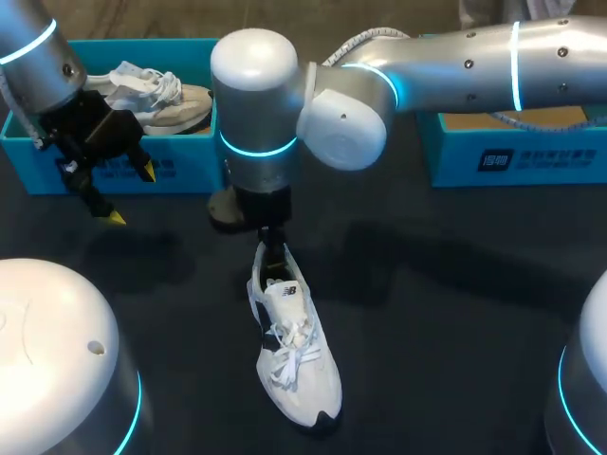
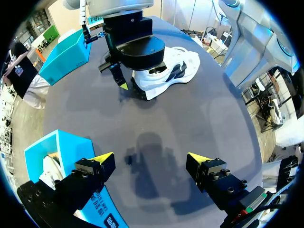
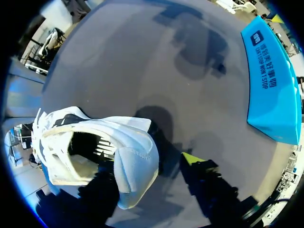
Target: Take the shoe out of the shoebox, open the shoe tongue, remove and reinsert the insole, then place the shoe into the shoebox
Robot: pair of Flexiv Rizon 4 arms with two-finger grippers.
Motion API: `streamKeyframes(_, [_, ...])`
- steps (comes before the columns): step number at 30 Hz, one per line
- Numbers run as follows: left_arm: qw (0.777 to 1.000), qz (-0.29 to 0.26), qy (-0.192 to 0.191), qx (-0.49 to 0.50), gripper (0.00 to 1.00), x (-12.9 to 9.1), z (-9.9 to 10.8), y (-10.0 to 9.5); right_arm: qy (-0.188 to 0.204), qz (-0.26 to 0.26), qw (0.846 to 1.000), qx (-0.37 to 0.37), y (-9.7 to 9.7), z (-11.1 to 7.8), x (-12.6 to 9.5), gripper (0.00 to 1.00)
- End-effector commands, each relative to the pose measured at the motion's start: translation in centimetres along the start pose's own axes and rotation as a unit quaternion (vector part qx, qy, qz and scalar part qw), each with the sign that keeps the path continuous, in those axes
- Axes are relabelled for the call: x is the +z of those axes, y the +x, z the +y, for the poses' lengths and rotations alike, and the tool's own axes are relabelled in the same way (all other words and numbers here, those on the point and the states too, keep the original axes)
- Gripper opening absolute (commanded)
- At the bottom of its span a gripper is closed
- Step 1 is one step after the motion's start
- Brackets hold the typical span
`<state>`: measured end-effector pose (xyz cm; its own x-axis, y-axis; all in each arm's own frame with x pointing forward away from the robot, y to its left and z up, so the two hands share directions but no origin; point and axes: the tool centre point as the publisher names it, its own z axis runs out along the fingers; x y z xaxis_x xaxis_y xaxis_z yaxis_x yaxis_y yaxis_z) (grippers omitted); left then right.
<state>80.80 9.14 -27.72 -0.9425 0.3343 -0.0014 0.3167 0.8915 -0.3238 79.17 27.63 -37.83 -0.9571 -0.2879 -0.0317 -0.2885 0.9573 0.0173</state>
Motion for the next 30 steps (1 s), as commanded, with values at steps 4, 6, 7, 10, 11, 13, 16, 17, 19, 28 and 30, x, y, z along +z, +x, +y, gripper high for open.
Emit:
streamKeyframes(4, [1.0,0.0,-0.001,0.0,1.0,0.0,0.0,0.0,-0.002,0.005,1.0,0.003,0.1,0.2,0.8,0.49])
streamKeyframes(6, [1.0,0.0,-0.001,0.0,1.0,0.0,0.0,0.0,-0.003,0.006,1.0,0.004,0.2,0.2,0.8,0.5])
streamKeyframes(7, [1.0,0.0,-0.001,0.0,1.0,0.0,0.0,0.0,-0.003,0.006,1.0,0.005,0.3,0.2,0.9,0.51])
streamKeyframes(10, [1.0,0.0,-0.001,0.0,1.0,0.0,0.0,0.0,-0.004,0.006,1.0,0.007,0.4,0.3,0.8,0.65])
streamKeyframes(11, [1.0,0.0,-0.001,0.0,1.0,0.0,0.0,0.0,-0.005,0.006,1.0,0.008,0.4,0.3,0.8,0.67])
streamKeyframes(13, [1.0,0.0,-0.001,0.0,1.0,0.0,0.0,0.0,-0.005,0.005,1.0,0.009,0.5,0.4,0.8,0.66])
streamKeyframes(16, [1.0,0.0,-0.001,0.0,1.0,0.0,0.0,0.0,-0.005,0.004,1.0,0.009,0.6,0.5,0.7,0.66])
streamKeyframes(17, [1.0,0.0,-0.001,0.0,1.0,0.0,0.0,0.0,-0.005,0.004,1.0,0.009,0.7,0.5,0.8,0.66])
streamKeyframes(19, [1.0,0.0,-0.001,0.0,1.0,0.0,0.0,0.0,-0.007,0.006,1.0,0.009,0.8,0.5,1.1,0.65])
streamKeyframes(28, [1.0,0.0,-0.001,0.0,1.0,0.0,0.0,0.0,-0.012,0.019,1.0,0.015,1.0,0.5,2.0,0.0])
streamKeyframes(30, [1.0,0.0,-0.001,0.0,1.0,0.0,0.0,0.0,-0.012,0.018,1.0,0.015,1.0,0.5,2.0,0.0])
